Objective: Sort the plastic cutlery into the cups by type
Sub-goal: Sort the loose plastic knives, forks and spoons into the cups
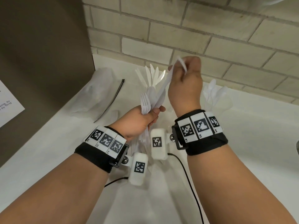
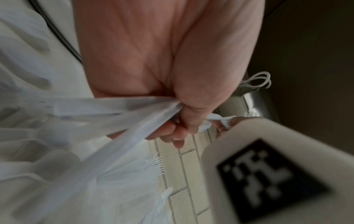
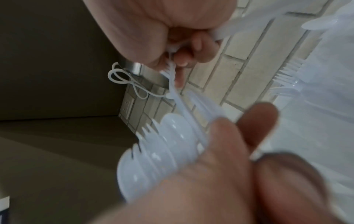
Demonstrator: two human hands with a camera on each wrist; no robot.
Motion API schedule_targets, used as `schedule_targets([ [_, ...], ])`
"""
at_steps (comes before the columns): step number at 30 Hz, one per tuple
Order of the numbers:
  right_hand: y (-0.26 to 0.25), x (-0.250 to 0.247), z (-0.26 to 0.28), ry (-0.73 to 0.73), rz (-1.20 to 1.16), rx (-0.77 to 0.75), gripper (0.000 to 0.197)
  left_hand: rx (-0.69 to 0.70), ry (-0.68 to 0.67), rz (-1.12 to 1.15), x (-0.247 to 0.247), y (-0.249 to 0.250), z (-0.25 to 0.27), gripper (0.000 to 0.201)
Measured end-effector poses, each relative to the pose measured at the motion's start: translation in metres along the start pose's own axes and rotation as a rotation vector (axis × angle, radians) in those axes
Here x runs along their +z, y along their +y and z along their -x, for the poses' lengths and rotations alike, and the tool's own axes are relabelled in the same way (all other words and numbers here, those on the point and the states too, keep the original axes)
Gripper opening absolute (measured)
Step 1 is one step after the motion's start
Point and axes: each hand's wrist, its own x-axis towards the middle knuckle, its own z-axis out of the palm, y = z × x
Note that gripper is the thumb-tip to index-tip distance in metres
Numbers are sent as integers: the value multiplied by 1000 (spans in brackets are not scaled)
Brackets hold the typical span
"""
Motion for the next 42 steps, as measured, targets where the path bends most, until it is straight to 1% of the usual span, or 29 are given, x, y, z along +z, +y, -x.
schedule_targets([
  [2,-12,-5,-8,104,-97,-38,14,-38,29,-47,0,0,0,20],
  [3,-18,-7,-11,135,-118,-76,14,-57,46,-71,0,0,0,21],
  [5,-26,-11,-13,112,-129,-129,7,-91,113,-121,1,0,-3,27],
  [7,-28,-12,-8,-1,-150,-104,15,-111,193,-148,1,1,-7,37],
  [9,-22,-12,0,-115,-60,-87,25,-142,243,-124,1,4,-11,38],
  [10,-17,-12,4,-179,-2,-54,29,-165,258,-132,1,5,-12,40],
  [12,-5,-11,12,-320,51,112,34,-190,286,-177,1,8,-14,43],
  [13,1,-11,15,-384,74,204,37,-189,288,-186,2,10,-15,41],
  [14,6,-9,18,-445,116,276,39,-180,282,-186,3,11,-17,34],
  [16,14,-5,24,-534,202,334,42,-157,270,-190,6,13,-21,18],
  [17,18,-2,26,-550,229,332,39,-152,266,-183,7,13,-22,18],
  [18,21,0,26,-550,245,324,34,-155,262,-164,8,13,-23,22],
  [19,23,2,24,-546,244,315,28,-161,260,-141,8,12,-24,22],
  [21,26,3,21,-519,227,299,26,-169,245,-88,8,11,-24,10],
  [22,27,3,20,-490,210,300,26,-177,238,-58,8,9,-23,15],
  [23,28,3,17,-451,180,309,21,-180,228,-19,8,8,-23,19],
  [25,27,1,15,-353,60,342,7,-161,212,36,8,7,-26,32],
  [28,23,-4,9,-191,-85,341,5,-186,141,17,4,5,-27,48],
  [30,17,-9,1,-140,-212,356,6,-200,113,-12,2,1,-26,54],
  [31,16,-12,-2,-148,-253,356,9,-200,110,-26,2,-1,-26,54],
  [32,17,-14,-4,-179,-247,335,15,-200,109,-37,2,-2,-25,54],
  [33,19,-16,-6,-233,-206,304,20,-200,108,-44,2,-4,-25,54],
  [35,25,-17,-5,-388,-137,271,28,-204,105,-56,2,-4,-25,53],
  [37,30,-14,1,-520,-150,293,27,-203,77,-82,3,-1,-25,53],
  [39,32,-11,7,-539,-168,300,23,-187,25,-128,4,1,-24,54],
  [42,35,-8,8,-462,-191,280,21,-168,-3,-170,5,1,-22,55],
])
